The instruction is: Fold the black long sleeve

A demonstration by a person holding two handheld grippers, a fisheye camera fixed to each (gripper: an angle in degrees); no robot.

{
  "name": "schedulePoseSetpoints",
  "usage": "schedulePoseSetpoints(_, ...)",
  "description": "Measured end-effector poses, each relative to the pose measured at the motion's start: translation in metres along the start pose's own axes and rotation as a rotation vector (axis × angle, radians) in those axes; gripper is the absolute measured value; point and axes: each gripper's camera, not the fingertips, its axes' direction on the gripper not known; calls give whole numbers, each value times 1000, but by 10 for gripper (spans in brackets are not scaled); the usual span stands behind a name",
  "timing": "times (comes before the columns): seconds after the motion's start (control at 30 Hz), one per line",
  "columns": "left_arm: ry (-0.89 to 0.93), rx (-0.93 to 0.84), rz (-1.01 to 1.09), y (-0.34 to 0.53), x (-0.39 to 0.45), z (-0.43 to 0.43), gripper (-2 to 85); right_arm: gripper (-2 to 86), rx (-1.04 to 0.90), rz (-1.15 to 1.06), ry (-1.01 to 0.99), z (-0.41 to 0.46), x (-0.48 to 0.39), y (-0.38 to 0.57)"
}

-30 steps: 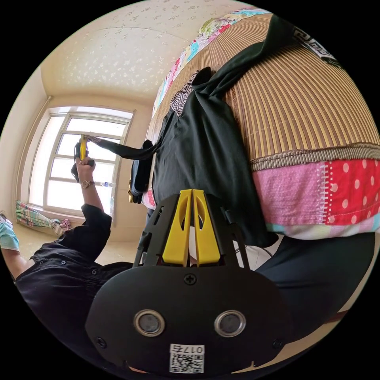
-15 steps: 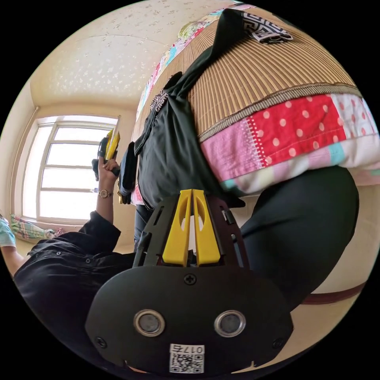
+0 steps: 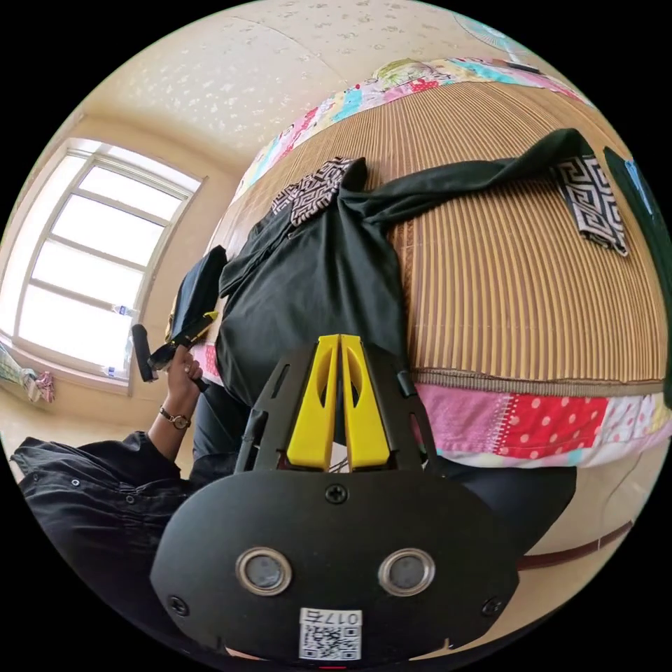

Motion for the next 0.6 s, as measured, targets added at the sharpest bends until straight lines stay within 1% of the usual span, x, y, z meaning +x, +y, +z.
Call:
schedulePoseSetpoints(0.07, 94, 94, 40, -4, 9, -10, -9, 7, -3, 19, 85, 13, 4, 5)
schedulePoseSetpoints(0.13, 155, 101, 97, -14, 15, -1, -9, 9, 18, 62, 94, 16, 16, 5)
schedulePoseSetpoints(0.2, 172, -14, 151, -26, 19, 34, -8, 14, 82, 91, 125, 10, 26, 3)
schedulePoseSetpoints(0.23, 137, -154, 175, -29, 20, 71, -7, 19, 124, 106, 179, 4, 30, 0)
schedulePoseSetpoints(0.27, 187, -79, 225, -24, 16, 79, -8, 26, 154, 115, 260, -2, 34, -6)
schedulePoseSetpoints(0.3, 206, -54, 231, -21, 11, 80, -8, 30, 164, 121, 308, -4, 36, -10)
schedulePoseSetpoints(0.37, 285, -36, 203, -18, -11, 86, -9, 57, 222, 186, 501, -15, 50, -24)
schedulePoseSetpoints(0.43, 362, -40, 179, -18, -29, 91, -9, 81, 295, 254, 590, -22, 65, -31)
schedulePoseSetpoints(0.5, 467, -51, 134, -20, -53, 99, -9, 94, 336, 288, 597, -18, 86, -37)
schedulePoseSetpoints(0.53, 540, -63, 99, -22, -68, 105, -9, 98, 323, 302, 559, -8, 102, -43)
schedulePoseSetpoints(0.57, 604, -77, 79, -22, -80, 111, -10, 96, 270, 311, 510, 9, 120, -52)
schedulePoseSetpoints(0.6, 624, -83, 77, -22, -85, 114, -10, 94, 232, 320, 493, 20, 129, -57)
